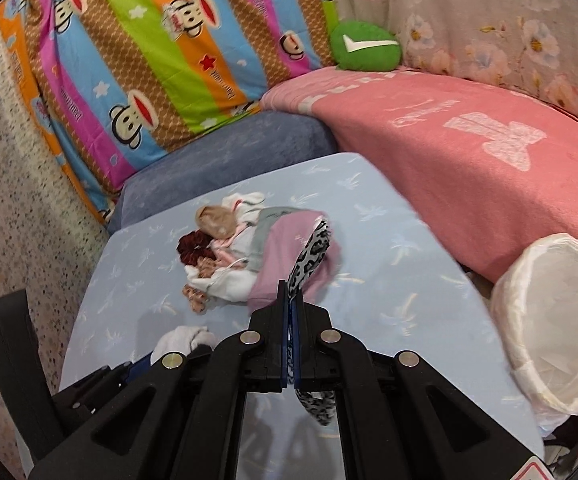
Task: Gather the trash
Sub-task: 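Carry both items over the white bin and open both grippers to drop them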
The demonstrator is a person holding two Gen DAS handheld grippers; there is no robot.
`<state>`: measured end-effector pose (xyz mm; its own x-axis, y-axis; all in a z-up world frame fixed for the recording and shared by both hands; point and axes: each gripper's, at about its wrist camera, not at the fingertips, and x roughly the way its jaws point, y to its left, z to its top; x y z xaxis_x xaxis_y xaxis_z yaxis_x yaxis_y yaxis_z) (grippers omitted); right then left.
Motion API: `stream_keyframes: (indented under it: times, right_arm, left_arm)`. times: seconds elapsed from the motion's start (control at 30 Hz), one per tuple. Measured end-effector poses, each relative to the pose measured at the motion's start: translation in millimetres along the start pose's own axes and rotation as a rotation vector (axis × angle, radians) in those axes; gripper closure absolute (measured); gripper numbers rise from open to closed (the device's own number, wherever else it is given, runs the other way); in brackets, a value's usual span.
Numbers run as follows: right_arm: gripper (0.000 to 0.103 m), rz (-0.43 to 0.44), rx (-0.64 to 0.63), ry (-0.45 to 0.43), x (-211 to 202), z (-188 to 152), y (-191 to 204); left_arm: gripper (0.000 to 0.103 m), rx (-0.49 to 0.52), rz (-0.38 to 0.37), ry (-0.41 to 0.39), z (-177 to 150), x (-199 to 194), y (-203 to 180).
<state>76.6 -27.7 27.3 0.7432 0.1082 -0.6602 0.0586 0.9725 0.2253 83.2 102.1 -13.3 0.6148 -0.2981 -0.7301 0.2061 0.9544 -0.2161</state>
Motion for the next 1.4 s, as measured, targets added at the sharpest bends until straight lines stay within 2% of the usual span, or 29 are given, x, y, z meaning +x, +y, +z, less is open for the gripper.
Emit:
stream_keyframes:
  times: [0.13,0.43,0.7,0.93,1.2,1.27,1.33,1.4]
  right_arm:
    - [0.100,-0.031,0.027,-0.034,-21.0,6.1,-28.4]
    - [0.101,-0.134,0.102,-0.117,-67.9,19.2,-110.4]
    - [0.101,-0.220,0.179,-0.140,-87.8,18.6,-182.8]
    - [0.100,-0.278,0.241,-0.151,-100.7,13.0,-237.8]
    - [0.100,-0.305,0.278,-0.142,-101.5,7.5,-270.7]
    - [0.099,-0.310,0.286,-0.138,-100.6,7.5,-276.2]
    - [0.097,-0.315,0.289,-0.133,-100.0,7.3,-280.3]
    - [0.094,-0.322,0.288,-0.133,-100.3,6.8,-282.3]
  left_arm:
    - [0.066,0.058,-0.022,-0.006,-1.6,-3.5,-36.3]
    - [0.066,0.190,-0.124,-0.010,0.4,-5.5,-115.5]
    - [0.066,0.284,-0.245,0.045,-0.2,17.4,-191.1]
    - [0.066,0.362,-0.285,0.073,-8.9,30.8,-243.6]
    - [0.063,0.431,-0.307,0.099,-16.8,46.0,-280.5]
    - [0.058,0.440,-0.300,0.110,-19.1,51.3,-285.2]
    - [0.034,0.438,-0.280,0.105,-19.6,55.2,-287.4]
    - [0.023,0.435,-0.256,0.083,-19.3,55.5,-287.4]
